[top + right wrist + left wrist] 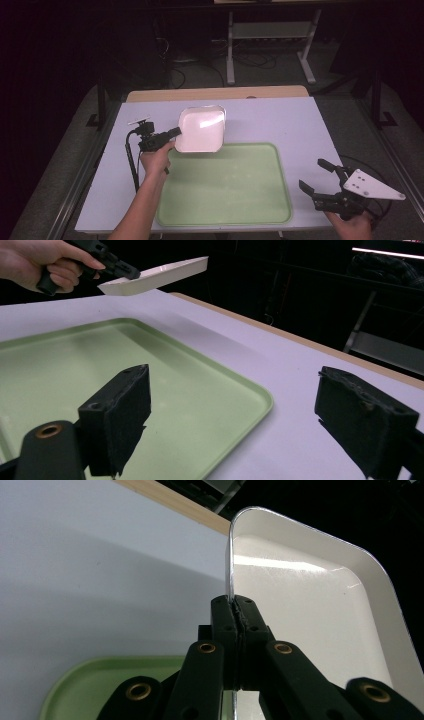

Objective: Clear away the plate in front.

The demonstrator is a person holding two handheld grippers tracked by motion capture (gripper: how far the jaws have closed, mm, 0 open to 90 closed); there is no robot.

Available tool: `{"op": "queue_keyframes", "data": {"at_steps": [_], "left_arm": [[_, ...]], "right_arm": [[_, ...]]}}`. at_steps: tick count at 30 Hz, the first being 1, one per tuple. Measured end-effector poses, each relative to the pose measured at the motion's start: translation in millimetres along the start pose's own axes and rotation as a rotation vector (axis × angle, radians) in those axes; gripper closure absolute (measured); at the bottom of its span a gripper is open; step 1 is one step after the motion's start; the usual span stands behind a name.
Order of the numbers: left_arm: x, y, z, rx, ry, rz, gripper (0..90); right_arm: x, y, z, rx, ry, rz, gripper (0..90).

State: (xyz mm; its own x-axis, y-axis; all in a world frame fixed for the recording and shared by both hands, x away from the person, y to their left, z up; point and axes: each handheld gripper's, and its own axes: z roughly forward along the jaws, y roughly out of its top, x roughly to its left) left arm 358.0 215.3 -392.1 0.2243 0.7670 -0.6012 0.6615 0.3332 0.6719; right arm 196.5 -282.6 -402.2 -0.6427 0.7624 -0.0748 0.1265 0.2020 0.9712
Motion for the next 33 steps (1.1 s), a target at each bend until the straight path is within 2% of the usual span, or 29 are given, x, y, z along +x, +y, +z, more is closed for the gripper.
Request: {"op": "queue_keyframes", "data": {"at_steps": [11,18,27,31,33], "left_arm": [[1.6,-21.1,-3.1,0.012,-0.006,-0.021,88.9],[-2.0,-32.8,-8.2,0.023,0.012,-0.026,88.9],[-9.4,-45.5,-16.1,0.023,0.011,-0.024,88.9],[-8.4,-53.5,-20.6,0.024,0.022,-0.04,88.8],[-8.2,-57.6,-21.9,0.029,0.036,-0.034,88.8]], "right_arm": [[0.4,0.2,-0.9,-0.002,-0.005,0.004,13.9],[0.5,1.0,-2.1,-0.008,-0.005,0.0,13.9],[0.2,1.0,-1.9,-0.01,-0.004,0.002,13.9],[0.2,1.0,-1.9,-0.01,-0.002,0.004,13.9],[0.5,1.0,-1.6,-0.011,0.001,0.004,13.9]]}}
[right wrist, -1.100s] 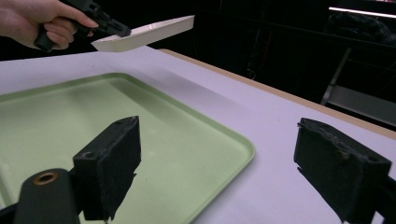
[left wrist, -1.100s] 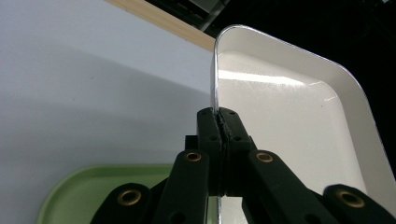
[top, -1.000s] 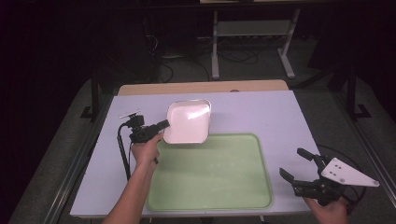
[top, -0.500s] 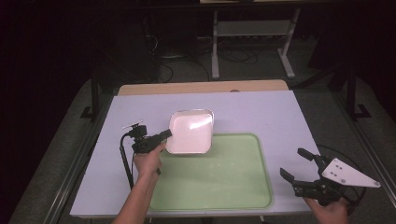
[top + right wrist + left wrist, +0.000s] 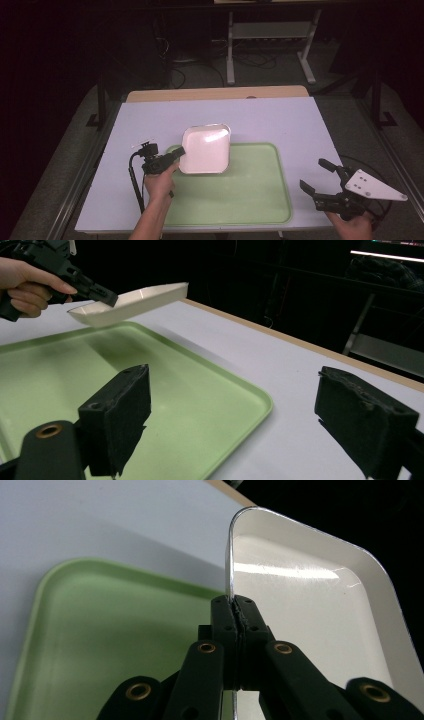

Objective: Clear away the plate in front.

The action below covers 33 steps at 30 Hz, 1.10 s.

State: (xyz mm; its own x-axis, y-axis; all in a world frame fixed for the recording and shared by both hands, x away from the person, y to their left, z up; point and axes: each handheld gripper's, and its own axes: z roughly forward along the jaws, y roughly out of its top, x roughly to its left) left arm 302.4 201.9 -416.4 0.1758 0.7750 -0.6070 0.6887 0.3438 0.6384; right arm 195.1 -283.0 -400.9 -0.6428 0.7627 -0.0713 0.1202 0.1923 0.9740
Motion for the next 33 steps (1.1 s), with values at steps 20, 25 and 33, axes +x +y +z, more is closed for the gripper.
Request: {"op": "queue_keyframes", "data": {"at_steps": [20,25,33], "left_arm": [[-5.1,-35.0,-9.0,0.001,0.031,-0.021,88.8],[-7.2,-46.1,-11.0,-0.001,0.063,-0.006,88.8],[-9.9,-56.0,-9.6,0.015,0.077,0.004,88.8]], "right_arm": [[0.7,-0.5,1.0,0.004,0.007,-0.001,13.9],[0.8,-0.4,0.9,0.004,0.009,-0.002,13.9],[1.0,-0.3,1.0,0.004,0.01,-0.003,13.9]]}}
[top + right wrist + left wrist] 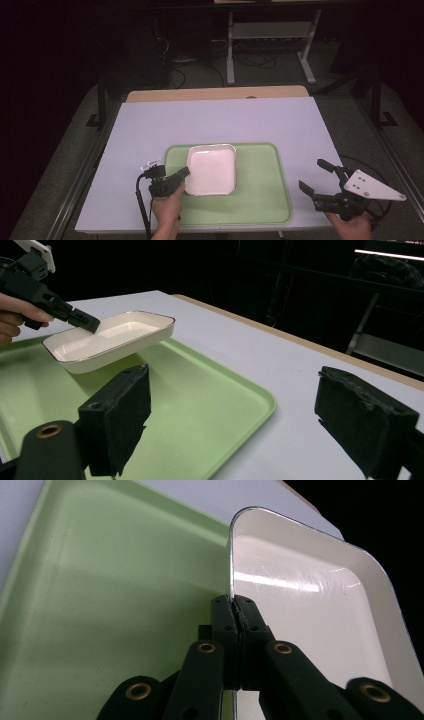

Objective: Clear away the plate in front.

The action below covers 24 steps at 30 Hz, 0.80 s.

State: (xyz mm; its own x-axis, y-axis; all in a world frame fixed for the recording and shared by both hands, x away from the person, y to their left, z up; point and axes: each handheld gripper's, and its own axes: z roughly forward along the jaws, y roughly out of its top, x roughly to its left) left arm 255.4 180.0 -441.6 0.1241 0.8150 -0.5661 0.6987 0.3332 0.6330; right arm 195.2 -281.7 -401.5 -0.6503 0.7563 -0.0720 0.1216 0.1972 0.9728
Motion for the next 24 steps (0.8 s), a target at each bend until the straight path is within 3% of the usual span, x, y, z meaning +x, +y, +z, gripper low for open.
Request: {"op": "queue_keyframes", "data": {"at_steps": [24], "left_arm": [[-9.0,-19.8,9.2,0.052,0.072,0.024,88.5]], "right_arm": [[0.2,0.2,0.2,0.0,0.004,-0.002,13.9]]}}
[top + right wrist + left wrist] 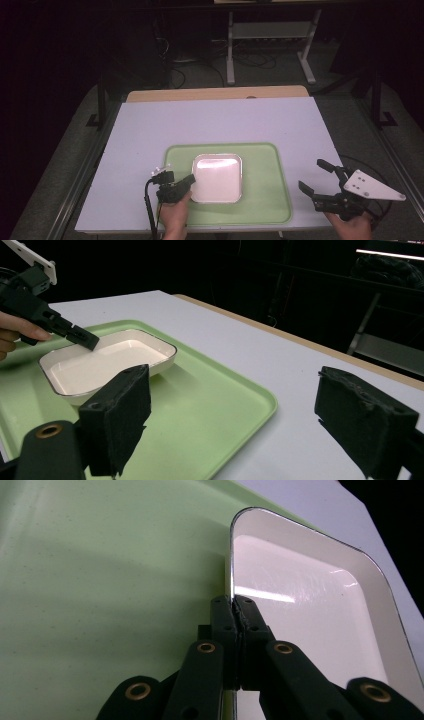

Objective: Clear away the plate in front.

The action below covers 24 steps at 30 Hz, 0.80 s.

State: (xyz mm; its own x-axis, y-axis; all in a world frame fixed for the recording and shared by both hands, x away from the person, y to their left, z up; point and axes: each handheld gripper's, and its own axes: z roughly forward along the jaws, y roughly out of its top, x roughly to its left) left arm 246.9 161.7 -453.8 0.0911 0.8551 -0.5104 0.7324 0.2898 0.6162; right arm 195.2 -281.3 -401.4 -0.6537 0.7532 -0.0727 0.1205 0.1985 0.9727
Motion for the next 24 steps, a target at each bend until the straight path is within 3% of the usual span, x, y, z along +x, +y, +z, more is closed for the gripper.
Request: {"op": "queue_keyframes", "data": {"at_steps": [9,24], "left_arm": [[-3.2,-5.4,5.5,0.005,0.037,-0.002,87.8],[-5.7,-11.0,3.3,-0.003,0.045,-0.018,86.7]], "right_arm": [[0.6,0.5,-0.3,-0.002,0.002,-0.002,13.9],[-3.3,-0.3,-1.9,-0.008,0.009,-0.003,13.9]]}}
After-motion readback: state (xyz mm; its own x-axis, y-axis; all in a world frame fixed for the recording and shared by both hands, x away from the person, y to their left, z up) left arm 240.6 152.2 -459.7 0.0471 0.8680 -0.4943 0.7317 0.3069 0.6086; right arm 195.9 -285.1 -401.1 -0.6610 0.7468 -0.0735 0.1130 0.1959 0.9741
